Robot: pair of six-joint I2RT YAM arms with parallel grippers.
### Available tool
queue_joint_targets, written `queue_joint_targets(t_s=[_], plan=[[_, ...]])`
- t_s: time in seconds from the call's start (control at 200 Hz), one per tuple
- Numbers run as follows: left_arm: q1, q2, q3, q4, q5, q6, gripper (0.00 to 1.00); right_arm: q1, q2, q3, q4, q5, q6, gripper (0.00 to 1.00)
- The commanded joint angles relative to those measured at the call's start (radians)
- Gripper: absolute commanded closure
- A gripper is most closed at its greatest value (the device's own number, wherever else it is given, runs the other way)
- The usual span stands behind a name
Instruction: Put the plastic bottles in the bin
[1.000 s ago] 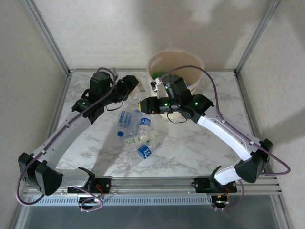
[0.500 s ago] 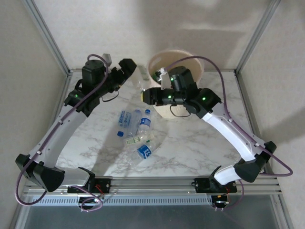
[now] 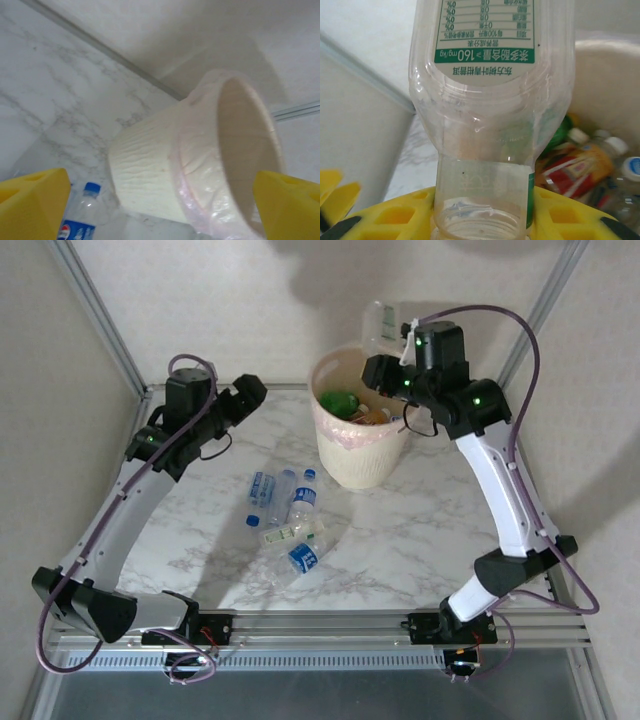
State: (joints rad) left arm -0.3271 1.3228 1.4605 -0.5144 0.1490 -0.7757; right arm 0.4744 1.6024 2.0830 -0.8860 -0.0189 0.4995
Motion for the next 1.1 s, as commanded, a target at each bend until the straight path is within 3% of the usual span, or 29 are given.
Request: queue_joint_targets(t_s=[0.0,0.315,0.446,0.616,0.806,0.951,1.096], plan=[[0.002,-0.034,-0.047,-0.049,-0.044,0.044,0.07,-0.039,0.055,0.037,-0.065,0.038,-0.027,0.77],[0.002,-0.046,-0.140,-0.058,-0.114,0.078,0.08,-0.075,0.180,0.069,-0.095,0.124,-0.100,0.73],[0.004,-0.052,-0.189,-0.054,-0.149,0.088,0.08,-0.077,0.212,0.093,-0.144,0.189,-0.096,0.62],[0.010,-0.050,-0.245,-0.062,-0.148,0.102,0.04,-0.076,0.184,0.087,-0.149,0.231,-0.085,0.34],[0.010,-0.017,-0.260,-0.119,-0.193,0.152,0.04,-0.065,0.128,0.106,-0.151,0.205,-0.070,0.31],[-0.006,0.003,-0.288,-0.122,-0.225,0.204,0.02,0.025,0.051,0.081,-0.104,0.173,-0.105,0.31],[-0.048,0.074,-0.294,-0.108,-0.236,0.247,0.00,0.191,-0.020,0.011,-0.054,0.173,-0.129,0.30]])
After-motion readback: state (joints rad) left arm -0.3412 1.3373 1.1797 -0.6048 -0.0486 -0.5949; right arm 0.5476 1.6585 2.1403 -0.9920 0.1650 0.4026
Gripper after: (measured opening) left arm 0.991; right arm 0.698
